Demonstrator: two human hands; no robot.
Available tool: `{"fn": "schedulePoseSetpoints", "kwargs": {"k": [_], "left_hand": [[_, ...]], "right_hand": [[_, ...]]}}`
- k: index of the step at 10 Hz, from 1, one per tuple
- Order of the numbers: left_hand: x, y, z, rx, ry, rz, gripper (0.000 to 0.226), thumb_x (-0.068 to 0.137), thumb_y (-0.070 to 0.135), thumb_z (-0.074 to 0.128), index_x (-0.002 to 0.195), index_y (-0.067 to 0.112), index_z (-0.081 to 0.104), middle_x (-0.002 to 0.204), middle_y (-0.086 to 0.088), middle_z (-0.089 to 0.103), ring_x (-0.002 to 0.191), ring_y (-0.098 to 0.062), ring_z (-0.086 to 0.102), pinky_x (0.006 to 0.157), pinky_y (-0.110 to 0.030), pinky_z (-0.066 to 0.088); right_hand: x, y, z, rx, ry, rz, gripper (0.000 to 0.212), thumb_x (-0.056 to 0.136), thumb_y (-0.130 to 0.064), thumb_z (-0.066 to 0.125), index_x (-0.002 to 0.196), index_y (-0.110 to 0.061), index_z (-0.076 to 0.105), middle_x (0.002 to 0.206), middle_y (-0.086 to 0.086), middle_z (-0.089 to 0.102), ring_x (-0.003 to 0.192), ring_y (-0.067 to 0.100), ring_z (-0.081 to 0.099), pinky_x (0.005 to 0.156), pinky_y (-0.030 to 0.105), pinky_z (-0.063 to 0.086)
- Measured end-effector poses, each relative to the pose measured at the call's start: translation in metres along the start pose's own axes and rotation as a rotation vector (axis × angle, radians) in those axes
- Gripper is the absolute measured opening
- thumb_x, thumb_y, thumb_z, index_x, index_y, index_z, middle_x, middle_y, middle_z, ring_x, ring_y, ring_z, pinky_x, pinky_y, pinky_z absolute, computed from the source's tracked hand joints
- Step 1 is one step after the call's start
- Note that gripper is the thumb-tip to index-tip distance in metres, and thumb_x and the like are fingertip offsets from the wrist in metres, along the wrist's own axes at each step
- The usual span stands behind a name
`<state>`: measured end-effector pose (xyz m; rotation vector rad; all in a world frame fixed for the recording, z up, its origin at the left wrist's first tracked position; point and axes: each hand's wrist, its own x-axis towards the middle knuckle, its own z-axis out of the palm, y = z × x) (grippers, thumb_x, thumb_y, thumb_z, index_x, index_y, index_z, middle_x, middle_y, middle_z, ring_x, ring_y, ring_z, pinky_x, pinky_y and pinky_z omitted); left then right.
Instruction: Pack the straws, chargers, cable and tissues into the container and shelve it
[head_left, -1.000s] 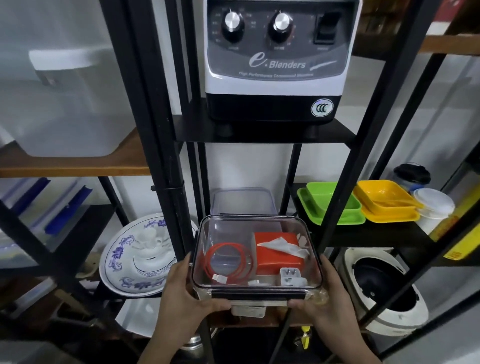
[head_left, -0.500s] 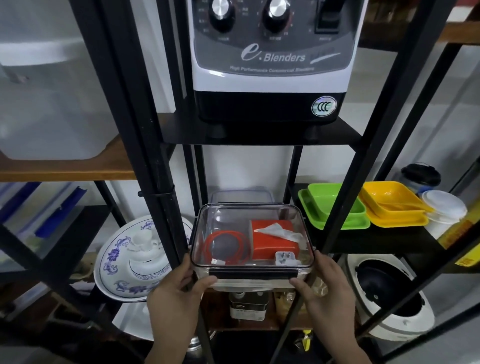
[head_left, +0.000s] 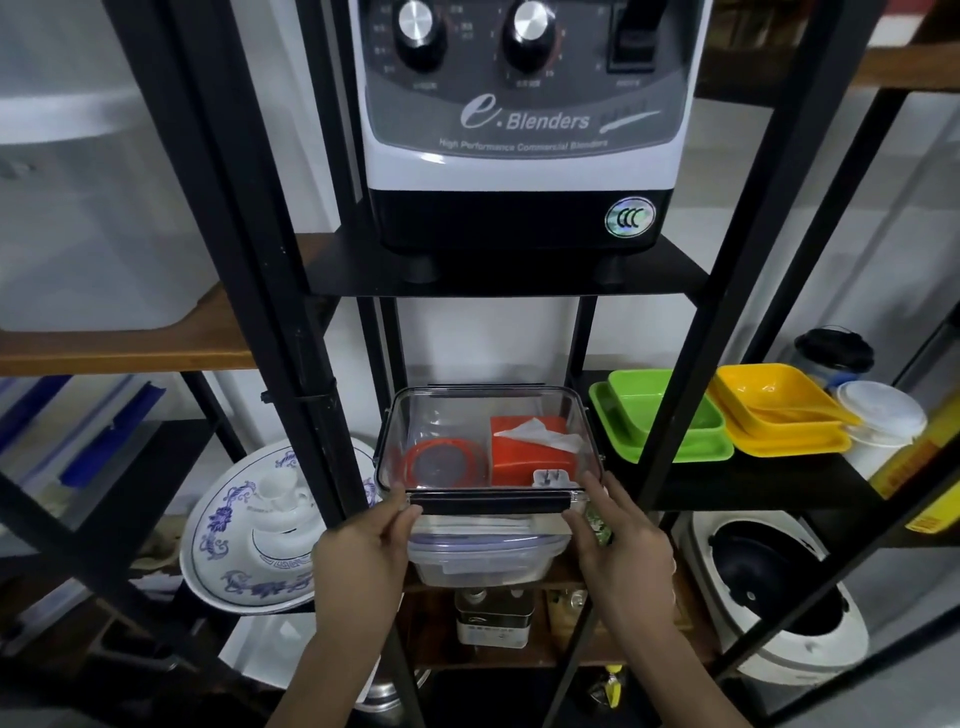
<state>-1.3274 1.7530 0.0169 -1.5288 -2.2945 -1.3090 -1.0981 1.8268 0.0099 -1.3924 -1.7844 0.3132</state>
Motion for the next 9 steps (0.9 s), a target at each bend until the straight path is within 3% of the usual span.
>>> {"fn": "schedulePoseSetpoints", "kwargs": {"k": [1, 4, 5, 6, 7, 8, 9], "left_hand": [[0.003, -0.001, 0.001, 0.007, -0.004, 0.017, 0.019, 0.081, 0.027, 0.076, 0.097, 0.016, 0.079, 0.066, -0.001, 0.075, 0.049, -0.019, 0.068, 0.051, -0.029, 0.056], [0.008, 0.000, 0.000, -0.001, -0.021, 0.051, 0.020, 0.075, 0.016, 0.084, 0.095, 0.013, 0.079, 0.066, -0.001, 0.075, 0.052, -0.017, 0.069, 0.056, -0.022, 0.054], [0.008, 0.001, -0.005, -0.008, -0.023, 0.097, 0.016, 0.077, 0.014, 0.082, 0.093, 0.018, 0.080, 0.065, 0.003, 0.074, 0.053, -0.012, 0.066, 0.057, -0.018, 0.050], [0.007, 0.008, -0.015, -0.041, -0.005, 0.146, 0.014, 0.078, 0.012, 0.081, 0.090, 0.020, 0.080, 0.066, 0.004, 0.073, 0.055, -0.011, 0.065, 0.054, -0.026, 0.054], [0.007, 0.027, -0.027, -0.093, 0.043, 0.196, 0.013, 0.075, 0.010, 0.083, 0.086, 0.017, 0.080, 0.069, 0.007, 0.074, 0.057, -0.006, 0.066, 0.056, -0.026, 0.056], [0.008, 0.051, -0.038, -0.130, 0.079, 0.253, 0.010, 0.073, 0.013, 0.084, 0.080, 0.016, 0.079, 0.068, 0.010, 0.072, 0.058, 0.001, 0.063, 0.059, -0.012, 0.050], [0.016, 0.079, -0.055, -0.172, 0.142, 0.310, 0.007, 0.075, 0.019, 0.083, 0.077, 0.016, 0.077, 0.068, 0.010, 0.070, 0.060, 0.002, 0.061, 0.061, -0.010, 0.049]], "right_hand": [[0.002, 0.002, 0.001, -0.004, -0.036, -0.002, 0.053, 0.083, -0.019, 0.077, 0.133, -0.027, 0.061, 0.136, 0.006, 0.060, 0.118, 0.018, 0.063, 0.098, 0.031, 0.047], [0.002, -0.006, -0.004, 0.032, -0.100, -0.008, 0.051, 0.093, -0.020, 0.062, 0.141, -0.030, 0.050, 0.149, 0.001, 0.047, 0.129, 0.005, 0.046, 0.100, 0.012, 0.030], [0.001, -0.011, -0.010, 0.057, -0.076, -0.029, 0.042, 0.091, -0.015, 0.064, 0.131, -0.026, 0.061, 0.143, 0.002, 0.053, 0.119, 0.007, 0.056, 0.097, 0.012, 0.034], [0.002, -0.016, -0.019, 0.061, -0.030, -0.099, 0.021, 0.088, -0.011, 0.067, 0.107, -0.018, 0.075, 0.118, -0.004, 0.066, 0.100, 0.004, 0.064, 0.083, 0.001, 0.040], [0.008, -0.021, -0.032, 0.086, -0.014, -0.115, 0.011, 0.084, -0.010, 0.073, 0.091, -0.018, 0.076, 0.092, -0.007, 0.068, 0.082, 0.003, 0.065, 0.071, 0.004, 0.042], [0.019, -0.037, -0.050, 0.146, 0.001, -0.193, 0.008, 0.081, -0.014, 0.076, 0.078, -0.021, 0.072, 0.076, -0.013, 0.065, 0.071, -0.003, 0.060, 0.063, 0.005, 0.043], [0.034, -0.060, -0.072, 0.217, 0.040, -0.299, 0.014, 0.080, -0.014, 0.077, 0.073, -0.020, 0.066, 0.070, -0.012, 0.062, 0.066, 0.002, 0.059, 0.059, 0.018, 0.048]]}}
